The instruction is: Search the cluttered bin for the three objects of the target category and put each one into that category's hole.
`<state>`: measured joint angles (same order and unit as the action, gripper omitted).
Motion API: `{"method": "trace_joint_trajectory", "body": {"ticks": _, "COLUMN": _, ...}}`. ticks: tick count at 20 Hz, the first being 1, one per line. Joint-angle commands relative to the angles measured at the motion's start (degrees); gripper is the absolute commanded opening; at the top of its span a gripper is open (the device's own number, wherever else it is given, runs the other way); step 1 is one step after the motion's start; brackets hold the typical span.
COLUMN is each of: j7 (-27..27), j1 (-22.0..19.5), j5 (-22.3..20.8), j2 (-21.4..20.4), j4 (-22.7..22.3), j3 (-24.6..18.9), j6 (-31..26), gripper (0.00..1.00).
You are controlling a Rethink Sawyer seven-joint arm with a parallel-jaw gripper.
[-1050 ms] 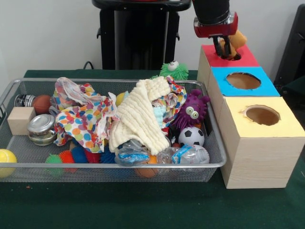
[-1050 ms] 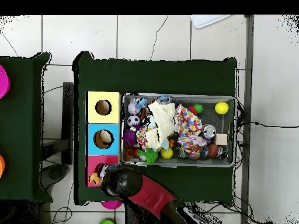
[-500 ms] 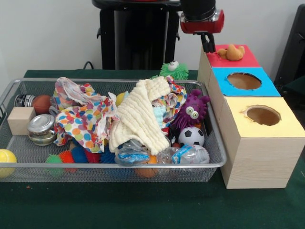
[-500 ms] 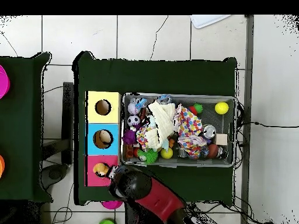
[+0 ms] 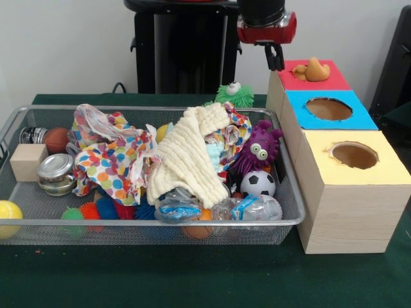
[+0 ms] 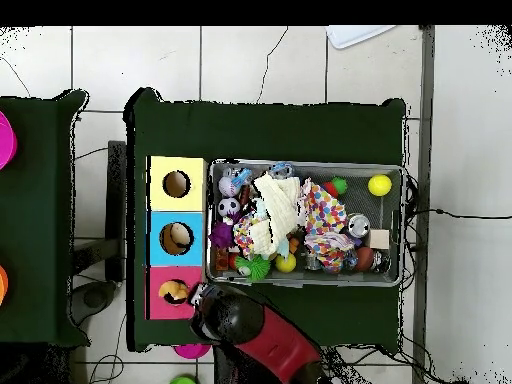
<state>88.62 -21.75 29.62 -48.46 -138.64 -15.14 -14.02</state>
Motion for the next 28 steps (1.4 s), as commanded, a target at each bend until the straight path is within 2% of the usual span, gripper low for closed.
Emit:
{"method": "trace_joint_trajectory", "body": {"ticks": 1, "j7": 11.75, "j1": 0.95, "j5": -0.27, "j2": 0.29, "j4": 4.42, "j3": 2.76, "j6": -5.61, "gripper": 0.0}}
{"method": "trace_joint_trajectory", "body": {"ticks": 4, "j7": 11.34, "j1": 3.02, "j5": -2.28, "j2": 0.06, "j4": 6.85, "j3": 6.8, "j6": -8.06, "gripper": 0.0}}
{"method": "trace_joint_trajectory", "body": {"ticks": 7, "j7": 11.23, "j1": 2.63, "j5": -2.03, "j2": 0.06, "j4": 7.05, "j3": 6.7, "j6": -7.93, "gripper": 0.0}}
{"method": "trace_joint_trajectory", "body": {"ticks": 8, "j7": 11.24, "j1": 1.86, "j5": -1.22, "j2": -0.04, "j4": 6.53, "j3": 5.73, "j6": -7.71, "gripper": 1.0}}
{"method": "trace_joint_trajectory", "body": {"ticks": 19, "j7": 14.5, "j1": 2.71, "j5": 1.71, "j2": -1.62, "j4": 6.26, "j3": 4.64, "j6": -9.51, "gripper": 1.0}}
{"method": "trace_joint_trajectory", "body": {"ticks": 20, "j7": 14.77, "j1": 3.04, "j5": 1.8, "j2": -1.7, "j4": 6.18, "j3": 4.66, "j6": -9.6, "gripper": 0.0}}
{"method": "trace_joint_trajectory", "body": {"ticks": 23, "j7": 16.37, "j1": 3.87, "j5": 2.58, "j2": -1.61, "j4": 6.45, "j3": 4.94, "j6": -9.84, "gripper": 0.0}}
{"method": "trace_joint_trajectory", "body": {"ticks": 28, "j7": 19.78, "j1": 6.43, "j5": 4.47, "j2": -3.89, "j4": 6.45, "j3": 4.44, "j6": -11.51, "gripper": 0.0}}
